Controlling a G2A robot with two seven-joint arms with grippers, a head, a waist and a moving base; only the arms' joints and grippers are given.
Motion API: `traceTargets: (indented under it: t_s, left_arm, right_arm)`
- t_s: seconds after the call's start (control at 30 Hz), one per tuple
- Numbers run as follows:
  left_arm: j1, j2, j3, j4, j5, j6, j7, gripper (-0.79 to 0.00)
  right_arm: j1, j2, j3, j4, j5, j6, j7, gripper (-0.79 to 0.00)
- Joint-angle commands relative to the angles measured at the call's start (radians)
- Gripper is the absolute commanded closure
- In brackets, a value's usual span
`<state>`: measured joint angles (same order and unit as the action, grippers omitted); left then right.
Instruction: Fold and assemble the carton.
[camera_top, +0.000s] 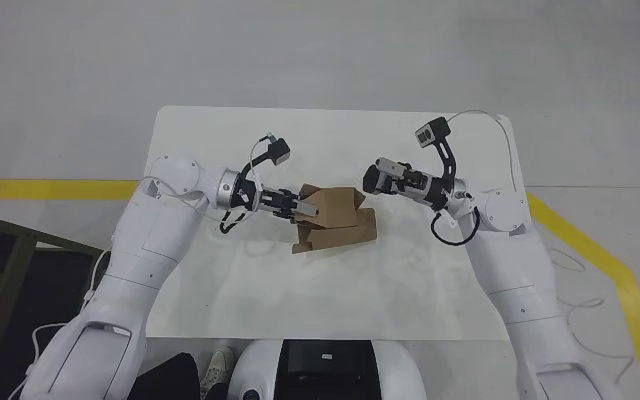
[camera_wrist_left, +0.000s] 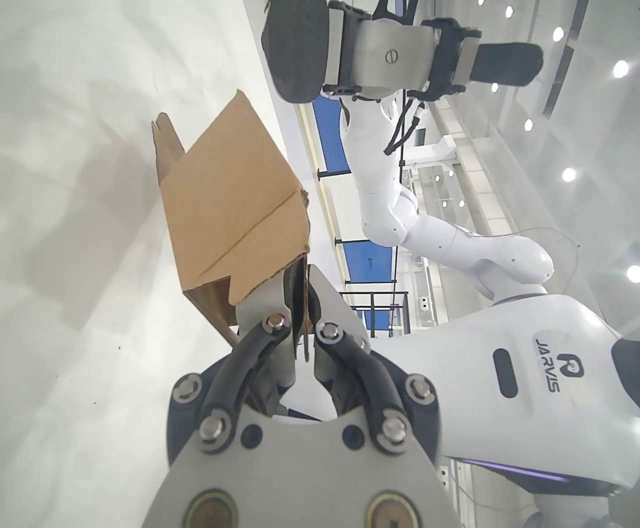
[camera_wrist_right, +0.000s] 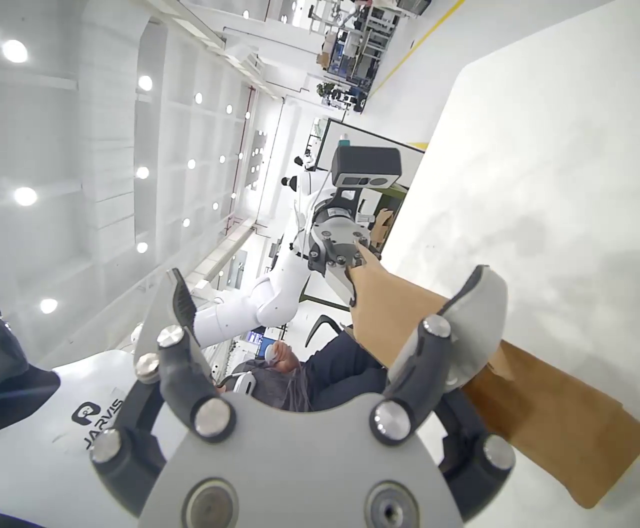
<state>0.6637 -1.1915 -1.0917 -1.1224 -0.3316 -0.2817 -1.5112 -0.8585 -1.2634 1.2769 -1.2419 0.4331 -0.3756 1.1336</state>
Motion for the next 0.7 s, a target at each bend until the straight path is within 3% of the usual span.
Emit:
traceTargets:
  t_s: [0.0, 0.4, 0.53, 0.67]
  left_arm:
    - [0.0, 0.0, 0.0, 0.0, 0.0, 0.0, 0.0, 0.0]
    - [0.03, 0.009, -0.006, -0.042, 0.019, 0.025, 0.034, 0.0]
    - [0.037, 0.019, -0.021, -0.034, 0.021, 0.027, 0.014, 0.0]
    - [0.042, 0.027, -0.035, -0.034, 0.013, 0.026, 0.002, 0.0]
  right_arm:
    - [0.0, 0.0, 0.0, 0.0, 0.0, 0.0, 0.0, -0.785]
    - [-0.013, 0.0, -0.007, -0.018, 0.008, 0.025, -0.007, -0.785]
    - [-0.017, 0.004, -0.006, -0.02, 0.135, 0.091, 0.137, -0.785]
    - [-0.003, 0.015, -0.002, 0.015, 0.145, 0.137, 0.261, -0.785]
